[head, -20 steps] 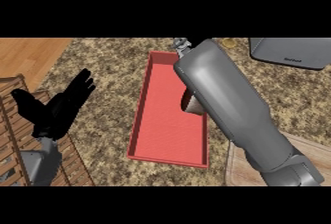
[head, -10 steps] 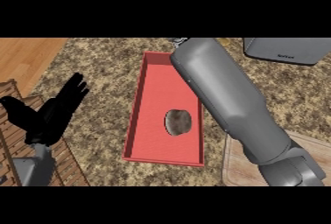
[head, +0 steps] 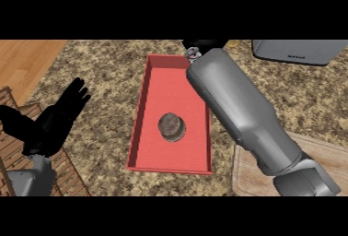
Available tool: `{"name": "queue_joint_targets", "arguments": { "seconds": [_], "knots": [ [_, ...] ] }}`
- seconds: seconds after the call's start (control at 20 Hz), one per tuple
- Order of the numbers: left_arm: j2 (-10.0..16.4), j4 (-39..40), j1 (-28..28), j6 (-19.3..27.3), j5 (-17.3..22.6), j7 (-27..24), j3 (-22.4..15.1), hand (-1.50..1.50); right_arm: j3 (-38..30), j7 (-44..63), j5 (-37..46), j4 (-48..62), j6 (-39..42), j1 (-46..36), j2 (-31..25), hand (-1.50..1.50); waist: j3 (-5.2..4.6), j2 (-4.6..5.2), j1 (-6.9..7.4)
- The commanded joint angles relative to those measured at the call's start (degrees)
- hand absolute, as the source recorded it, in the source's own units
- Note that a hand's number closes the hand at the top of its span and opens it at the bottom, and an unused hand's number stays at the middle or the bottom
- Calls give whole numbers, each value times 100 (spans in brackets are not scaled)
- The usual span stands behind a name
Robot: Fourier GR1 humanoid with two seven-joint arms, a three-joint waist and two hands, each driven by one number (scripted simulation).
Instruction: Pick the cupcake from the cutting board and place it in the cardboard box
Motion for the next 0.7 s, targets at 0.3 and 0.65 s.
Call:
{"name": "queue_joint_targets", "arguments": {
  "seconds": [0.3,0.65],
  "knots": [
    [70,40,-53,-15,59,50,109,0,-269,1366,-1009,85,-1217,1063,78,-150,-40,16,-111],
    [-26,-112,91,88,-64,-3,-20,0,533,1307,-1037,-514,-2302,1212,78,-150,-37,-59,-143]
  ]
}}
